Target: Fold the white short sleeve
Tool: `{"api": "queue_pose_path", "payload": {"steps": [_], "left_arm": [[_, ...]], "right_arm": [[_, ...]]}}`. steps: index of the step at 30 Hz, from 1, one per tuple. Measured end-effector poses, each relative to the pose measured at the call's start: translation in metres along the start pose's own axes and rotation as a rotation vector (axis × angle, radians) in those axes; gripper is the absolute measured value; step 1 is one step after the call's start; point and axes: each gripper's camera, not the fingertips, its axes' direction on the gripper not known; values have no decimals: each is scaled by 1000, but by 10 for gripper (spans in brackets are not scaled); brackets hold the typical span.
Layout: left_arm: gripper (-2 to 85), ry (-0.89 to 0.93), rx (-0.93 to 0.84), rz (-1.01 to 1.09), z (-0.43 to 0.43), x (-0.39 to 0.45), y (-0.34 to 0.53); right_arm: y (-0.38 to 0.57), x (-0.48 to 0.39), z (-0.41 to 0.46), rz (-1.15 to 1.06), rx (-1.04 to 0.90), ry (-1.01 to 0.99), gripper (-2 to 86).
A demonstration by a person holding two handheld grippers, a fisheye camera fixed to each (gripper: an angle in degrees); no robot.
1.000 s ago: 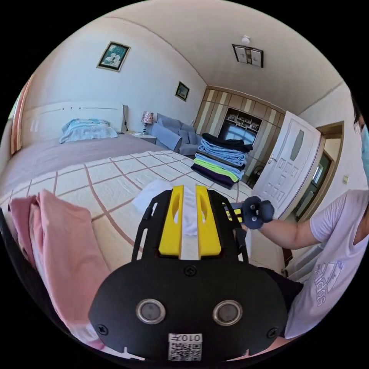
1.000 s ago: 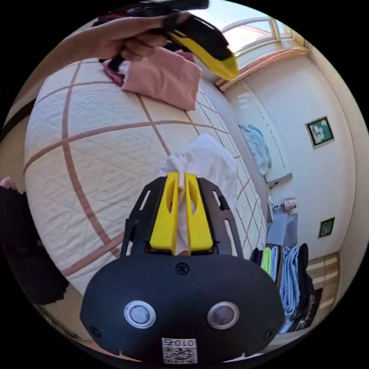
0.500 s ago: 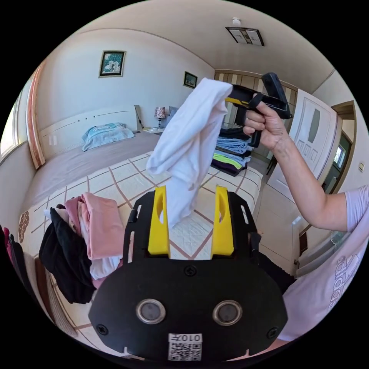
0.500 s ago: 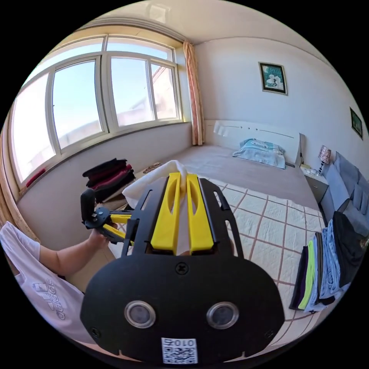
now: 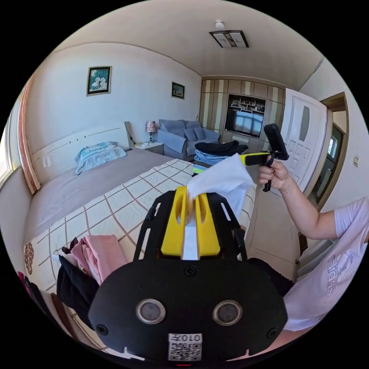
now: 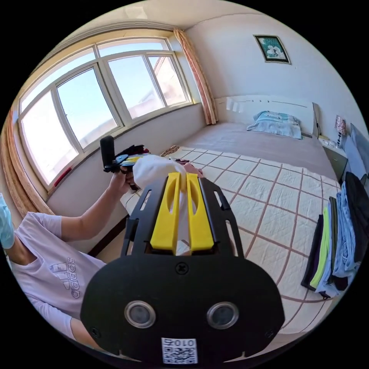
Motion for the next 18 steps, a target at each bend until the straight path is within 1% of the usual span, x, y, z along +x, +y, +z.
{"api": "queue_pose_path", "payload": {"steps": [2,5,7,10,12,14,15,18], "left_arm": [[12,76,3,-20,-1,-8,-26],[11,58,-35,30,-3,-1,-69],[12,55,-28,64,-11,8,-93],[12,2,-20,118,-33,31,-126],[12,-49,-5,141,-49,45,-140],[12,-94,48,152,-72,58,-155],[12,-95,67,146,-78,59,-159],[11,-40,154,135,-101,64,-178]], "right_arm": [[18,18,-11,33,39,-22,37],[40,31,-34,76,142,38,35],[45,24,-47,62,181,59,40],[42,-21,-61,-64,212,90,69],[38,-76,-63,-173,178,173,74],[45,-118,-66,-269,157,238,73],[54,-142,-68,-313,147,287,75],[83,-182,-72,-312,161,438,89]]}}
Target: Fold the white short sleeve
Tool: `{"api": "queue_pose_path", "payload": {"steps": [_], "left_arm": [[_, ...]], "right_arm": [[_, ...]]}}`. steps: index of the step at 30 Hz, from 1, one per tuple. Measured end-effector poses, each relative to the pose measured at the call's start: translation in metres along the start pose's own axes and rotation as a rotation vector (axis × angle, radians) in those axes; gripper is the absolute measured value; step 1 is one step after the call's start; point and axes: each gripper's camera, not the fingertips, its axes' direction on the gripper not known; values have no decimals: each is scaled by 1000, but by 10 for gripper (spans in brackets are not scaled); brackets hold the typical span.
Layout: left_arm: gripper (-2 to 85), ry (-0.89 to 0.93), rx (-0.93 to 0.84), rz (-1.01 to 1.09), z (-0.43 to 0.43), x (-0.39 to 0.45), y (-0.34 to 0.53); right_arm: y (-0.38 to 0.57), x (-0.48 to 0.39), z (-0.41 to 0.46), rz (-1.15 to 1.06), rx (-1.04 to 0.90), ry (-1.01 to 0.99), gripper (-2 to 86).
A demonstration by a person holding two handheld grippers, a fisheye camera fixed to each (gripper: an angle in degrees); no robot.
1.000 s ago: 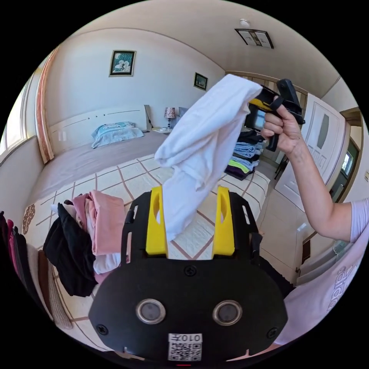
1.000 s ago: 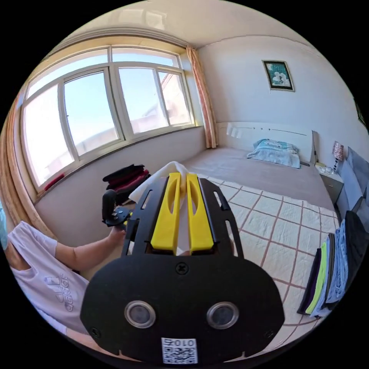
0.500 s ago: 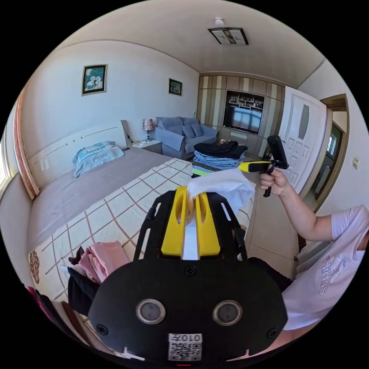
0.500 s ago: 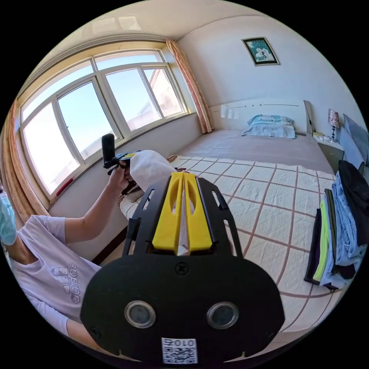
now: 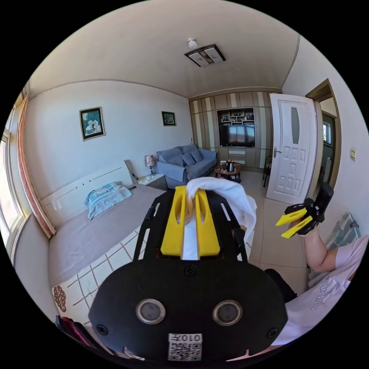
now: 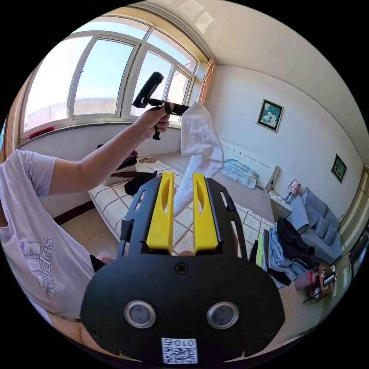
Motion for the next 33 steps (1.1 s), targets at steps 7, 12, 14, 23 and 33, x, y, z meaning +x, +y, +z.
{"api": "queue_pose_path", "payload": {"steps": [7,12,14,23,33], "left_arm": [[12,58,-75,59,-23,34,-8],[13,96,-121,7,-47,10,24],[14,134,-137,-13,-65,-14,42],[23,416,-186,-14,-41,-108,64],[23,820,-317,-478,167,-194,210]], "right_arm": [[-26,-67,7,25,44,-69,127],[-67,-82,85,89,-86,-80,151],[-75,-73,106,137,-104,24,150],[-130,59,200,238,-37,-162,145],[4,75,293,346,-127,-437,177]]}}
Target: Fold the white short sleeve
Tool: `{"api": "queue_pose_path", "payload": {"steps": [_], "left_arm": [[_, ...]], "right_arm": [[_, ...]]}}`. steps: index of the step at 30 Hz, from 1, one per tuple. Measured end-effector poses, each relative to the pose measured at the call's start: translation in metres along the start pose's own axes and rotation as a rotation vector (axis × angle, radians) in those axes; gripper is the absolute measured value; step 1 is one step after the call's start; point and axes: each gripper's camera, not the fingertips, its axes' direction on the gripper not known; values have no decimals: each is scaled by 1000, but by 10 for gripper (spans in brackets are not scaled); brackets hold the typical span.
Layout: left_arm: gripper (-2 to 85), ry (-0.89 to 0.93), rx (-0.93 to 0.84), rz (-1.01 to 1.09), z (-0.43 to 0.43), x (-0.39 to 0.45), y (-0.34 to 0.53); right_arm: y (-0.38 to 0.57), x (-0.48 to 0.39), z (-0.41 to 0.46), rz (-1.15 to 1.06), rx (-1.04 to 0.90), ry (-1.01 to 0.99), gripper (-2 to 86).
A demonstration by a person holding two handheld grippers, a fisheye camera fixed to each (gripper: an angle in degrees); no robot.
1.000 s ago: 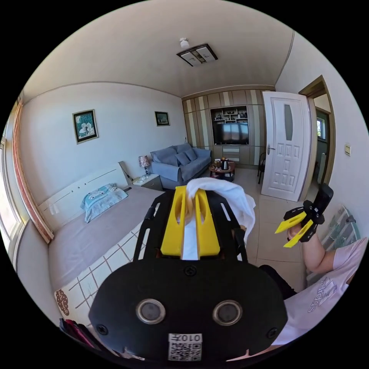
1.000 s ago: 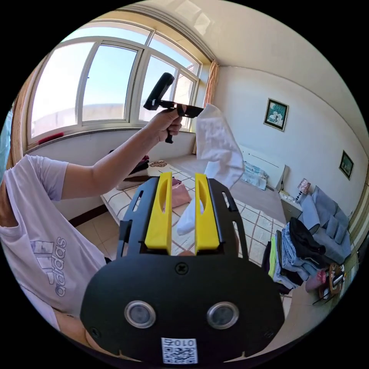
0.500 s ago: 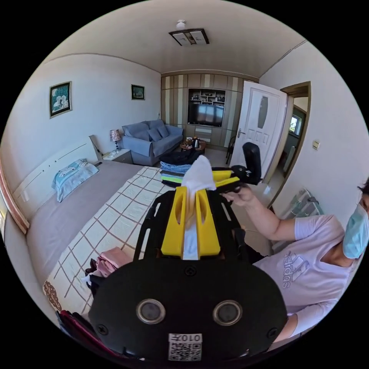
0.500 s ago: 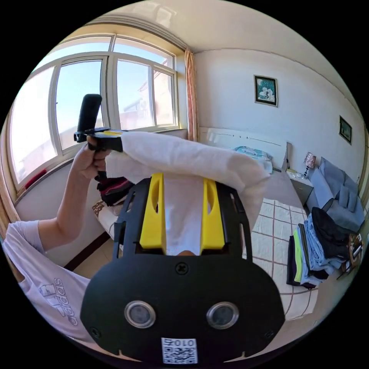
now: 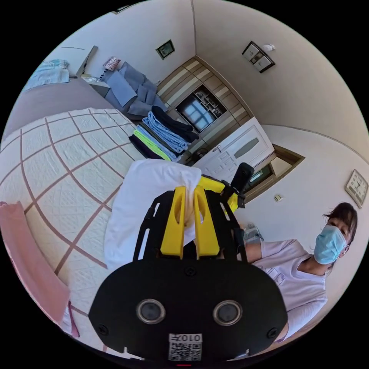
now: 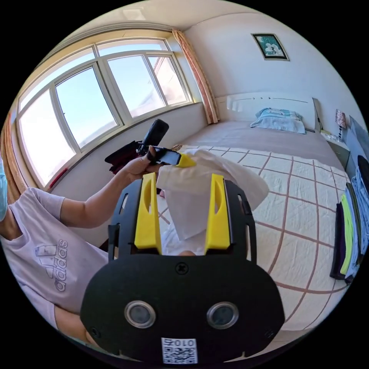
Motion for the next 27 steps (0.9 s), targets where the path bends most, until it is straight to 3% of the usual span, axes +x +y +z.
{"api": "queue_pose_path", "payload": {"steps": [4,8,12,17,19,21,23,24,27], "left_arm": [[22,121,88,-99,31,-50,19],[20,172,59,-73,58,-57,23],[17,158,73,-26,19,-60,31],[18,-128,175,-58,-107,-68,70],[23,-223,271,-111,-145,-75,80],[31,-300,376,-145,-173,-80,85],[45,-435,339,-168,-179,-93,75],[50,-475,322,-196,-178,-97,75],[73,-668,254,-240,-162,-107,90]], "right_arm": [[31,-7,30,70,21,21,154],[26,-6,51,74,-56,261,66],[21,10,20,12,-100,107,53],[27,28,-26,65,-49,99,51],[17,37,-39,122,10,198,51],[-1,71,-60,352,208,319,58],[-20,91,-61,438,280,468,101],[-36,102,-55,481,220,564,162],[-57,103,-39,490,71,512,181]]}}
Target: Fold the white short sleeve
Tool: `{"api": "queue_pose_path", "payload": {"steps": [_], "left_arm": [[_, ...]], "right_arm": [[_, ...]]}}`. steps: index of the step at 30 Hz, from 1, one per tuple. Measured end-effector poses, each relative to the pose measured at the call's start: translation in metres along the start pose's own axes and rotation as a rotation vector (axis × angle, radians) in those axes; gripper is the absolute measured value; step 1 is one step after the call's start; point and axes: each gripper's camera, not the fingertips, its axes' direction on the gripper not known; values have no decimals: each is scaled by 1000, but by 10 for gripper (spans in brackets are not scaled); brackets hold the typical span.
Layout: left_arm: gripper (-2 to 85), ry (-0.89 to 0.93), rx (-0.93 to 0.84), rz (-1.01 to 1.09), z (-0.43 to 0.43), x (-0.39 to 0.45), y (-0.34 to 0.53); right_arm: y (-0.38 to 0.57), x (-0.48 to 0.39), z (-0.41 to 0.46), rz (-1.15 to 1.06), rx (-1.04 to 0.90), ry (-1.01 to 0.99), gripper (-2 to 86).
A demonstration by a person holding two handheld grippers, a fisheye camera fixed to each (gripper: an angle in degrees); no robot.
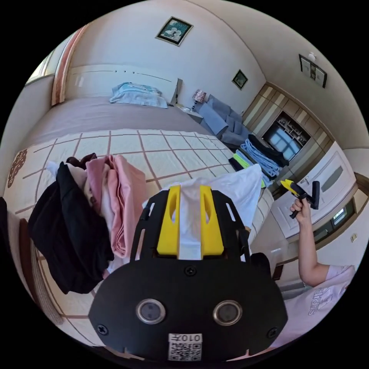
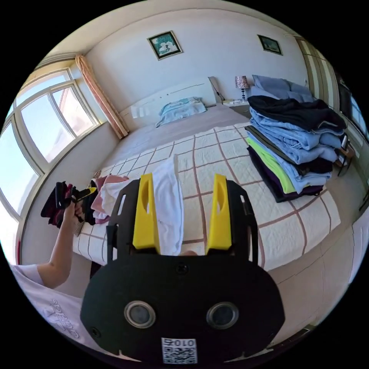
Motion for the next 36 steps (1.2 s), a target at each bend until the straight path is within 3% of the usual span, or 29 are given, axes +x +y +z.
{"api": "queue_pose_path", "payload": {"steps": [5,12,18,23,26,28,30,31,34,36], "left_arm": [[107,-202,-107,91,11,15,98],[113,40,-358,99,66,54,199],[80,-2,-326,189,78,74,217],[66,188,-181,137,26,42,197],[65,321,-36,145,-7,35,203],[66,419,9,184,-9,53,212],[69,391,-50,219,6,81,227],[71,368,-109,252,24,99,242],[63,539,-365,242,79,122,280],[57,627,-381,246,82,123,295]], "right_arm": [[65,-35,32,-107,-170,-42,185],[167,-108,126,-7,-502,-276,166],[134,-140,148,-89,-581,-64,47],[54,-113,82,-202,-466,-39,39],[-7,-83,28,-253,-269,-116,39],[-32,-76,12,-296,-128,-56,43],[-46,-68,29,-294,-155,252,51],[-47,-64,36,-277,-202,277,51],[-29,-50,49,-193,-298,81,58],[6,-59,49,-185,-284,65,72]]}}
